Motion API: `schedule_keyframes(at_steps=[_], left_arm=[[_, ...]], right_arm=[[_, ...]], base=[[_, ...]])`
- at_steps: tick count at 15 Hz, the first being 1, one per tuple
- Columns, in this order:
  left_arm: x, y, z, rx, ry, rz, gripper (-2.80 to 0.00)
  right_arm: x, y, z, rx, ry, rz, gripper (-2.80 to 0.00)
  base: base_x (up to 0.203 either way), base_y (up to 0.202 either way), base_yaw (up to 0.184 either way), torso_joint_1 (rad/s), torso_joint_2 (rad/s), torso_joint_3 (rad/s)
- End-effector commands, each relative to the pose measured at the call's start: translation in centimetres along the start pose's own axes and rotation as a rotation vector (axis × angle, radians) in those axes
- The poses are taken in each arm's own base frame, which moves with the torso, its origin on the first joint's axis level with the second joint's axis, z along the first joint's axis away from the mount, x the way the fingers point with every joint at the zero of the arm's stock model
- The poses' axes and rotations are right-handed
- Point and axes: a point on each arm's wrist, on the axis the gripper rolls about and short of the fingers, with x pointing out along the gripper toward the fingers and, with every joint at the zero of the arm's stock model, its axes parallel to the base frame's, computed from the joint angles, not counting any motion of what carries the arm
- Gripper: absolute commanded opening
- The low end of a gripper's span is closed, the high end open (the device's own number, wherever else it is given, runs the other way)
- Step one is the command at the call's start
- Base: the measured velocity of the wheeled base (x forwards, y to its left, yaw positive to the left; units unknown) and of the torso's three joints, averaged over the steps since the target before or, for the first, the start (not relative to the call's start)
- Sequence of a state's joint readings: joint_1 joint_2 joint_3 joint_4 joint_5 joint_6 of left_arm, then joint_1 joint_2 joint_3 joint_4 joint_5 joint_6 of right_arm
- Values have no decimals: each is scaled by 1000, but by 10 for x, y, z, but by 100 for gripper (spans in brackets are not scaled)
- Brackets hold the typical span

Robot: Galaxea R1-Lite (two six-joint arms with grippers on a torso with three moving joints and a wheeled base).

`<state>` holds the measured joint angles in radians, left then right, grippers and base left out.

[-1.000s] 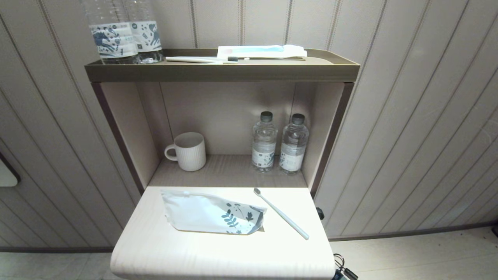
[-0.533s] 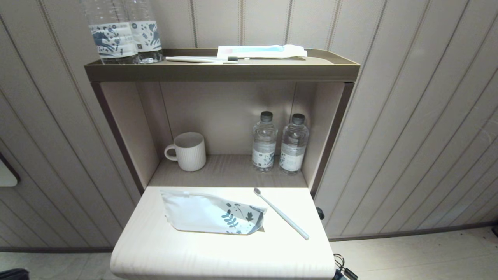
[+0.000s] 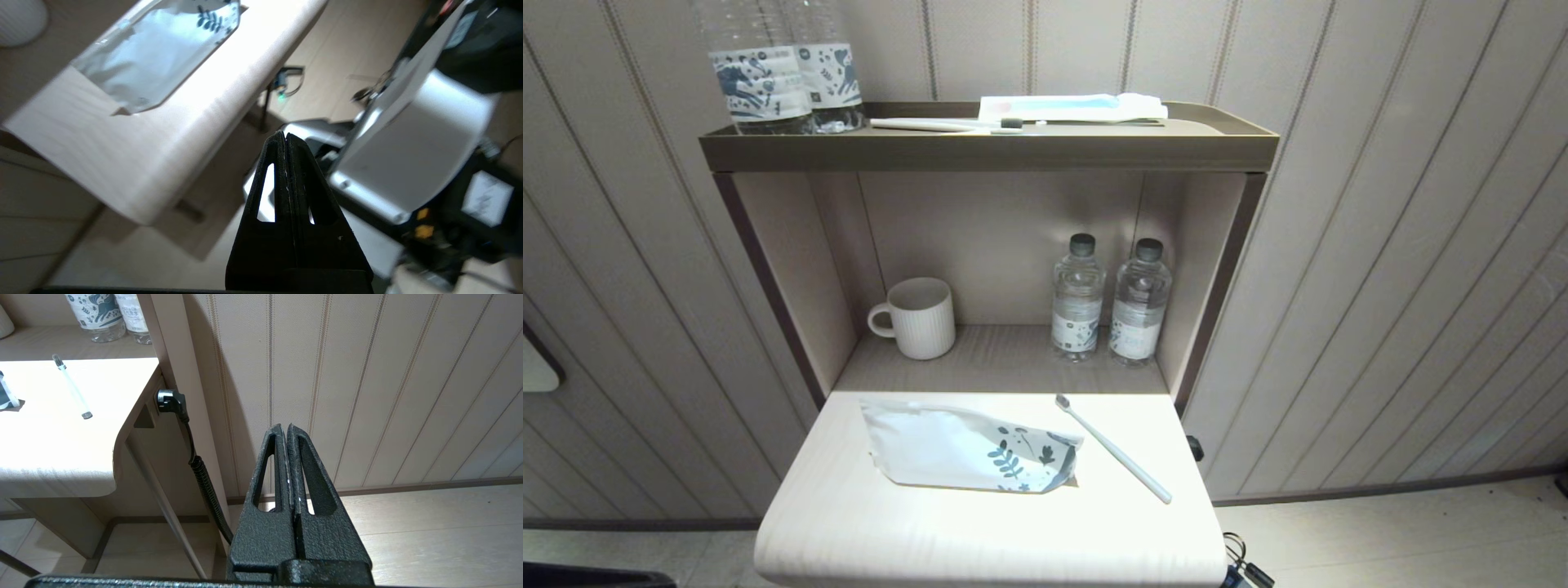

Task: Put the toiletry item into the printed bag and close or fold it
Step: Pick up the storage bag

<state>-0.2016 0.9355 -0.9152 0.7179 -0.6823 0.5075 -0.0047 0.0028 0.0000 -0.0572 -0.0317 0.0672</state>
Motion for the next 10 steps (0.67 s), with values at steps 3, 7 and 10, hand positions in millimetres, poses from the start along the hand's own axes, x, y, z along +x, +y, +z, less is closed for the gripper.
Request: schedule_keyframes(at_steps=[3,7,10], left_arm=[[26,32,5,136,125,-24,-280],[58,69,12,166,145,-40,0],[82,95,9,173,159,-44,0]], right_arm=[[0,0,0,0,0,0,-280],[0,0,0,0,1,0,-280],[0,0,0,0,-1,0,-280]], base=[[0,0,0,0,0,0],[0,0,0,0,0,0],[0,0,0,0,0,0]])
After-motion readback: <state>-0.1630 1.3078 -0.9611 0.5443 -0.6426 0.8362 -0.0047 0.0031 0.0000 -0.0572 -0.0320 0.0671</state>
